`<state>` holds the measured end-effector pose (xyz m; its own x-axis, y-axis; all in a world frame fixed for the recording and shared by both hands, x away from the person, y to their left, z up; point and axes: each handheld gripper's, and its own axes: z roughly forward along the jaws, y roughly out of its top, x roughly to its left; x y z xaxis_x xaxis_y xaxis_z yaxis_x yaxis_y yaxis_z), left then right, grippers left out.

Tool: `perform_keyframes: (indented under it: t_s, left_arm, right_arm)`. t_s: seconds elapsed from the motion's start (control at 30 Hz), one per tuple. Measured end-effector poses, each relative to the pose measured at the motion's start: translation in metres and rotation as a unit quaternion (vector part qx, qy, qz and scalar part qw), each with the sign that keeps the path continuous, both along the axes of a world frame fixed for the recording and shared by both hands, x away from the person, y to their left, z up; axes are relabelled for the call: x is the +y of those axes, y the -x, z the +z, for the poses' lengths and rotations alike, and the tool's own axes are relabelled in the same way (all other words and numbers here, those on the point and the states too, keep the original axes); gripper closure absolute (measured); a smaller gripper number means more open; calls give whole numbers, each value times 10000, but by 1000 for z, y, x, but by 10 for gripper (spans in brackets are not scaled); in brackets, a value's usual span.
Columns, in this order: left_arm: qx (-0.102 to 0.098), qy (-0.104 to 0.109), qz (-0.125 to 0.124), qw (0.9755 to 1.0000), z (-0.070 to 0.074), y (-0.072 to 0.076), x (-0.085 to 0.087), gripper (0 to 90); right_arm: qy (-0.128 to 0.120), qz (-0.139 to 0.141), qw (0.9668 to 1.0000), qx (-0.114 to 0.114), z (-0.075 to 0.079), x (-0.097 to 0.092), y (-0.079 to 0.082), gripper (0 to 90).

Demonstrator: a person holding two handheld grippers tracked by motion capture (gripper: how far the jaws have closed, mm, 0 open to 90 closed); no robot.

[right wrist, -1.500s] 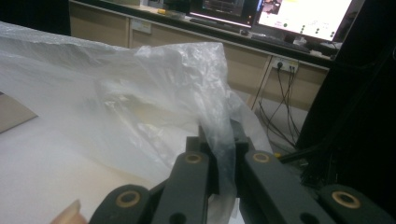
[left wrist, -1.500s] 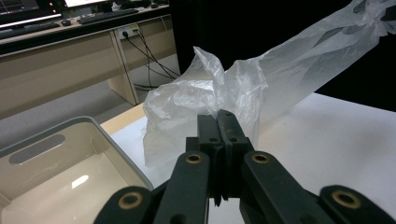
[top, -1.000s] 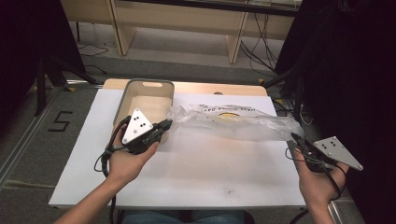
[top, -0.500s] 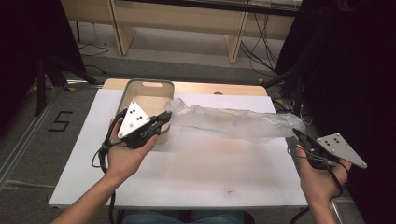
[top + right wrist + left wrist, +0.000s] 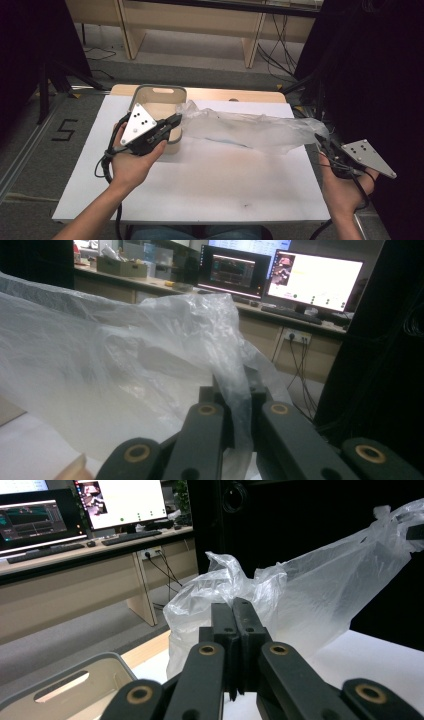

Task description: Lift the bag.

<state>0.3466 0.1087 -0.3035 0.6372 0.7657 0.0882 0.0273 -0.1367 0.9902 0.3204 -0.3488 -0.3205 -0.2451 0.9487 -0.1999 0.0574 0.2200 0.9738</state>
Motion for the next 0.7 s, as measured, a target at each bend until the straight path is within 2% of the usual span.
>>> perform_keyframes:
  t_s: [0.37,0.7]
  left_arm:
    - [-42,99,45,9999,6,-3,3,894]
    - [27,148,135,9998,4,-15,3,894]
  right_arm:
    - [-38,18,9999,-95,7,3,-5,900]
    - [-76,2,9999,-103,8,5,-16,900]
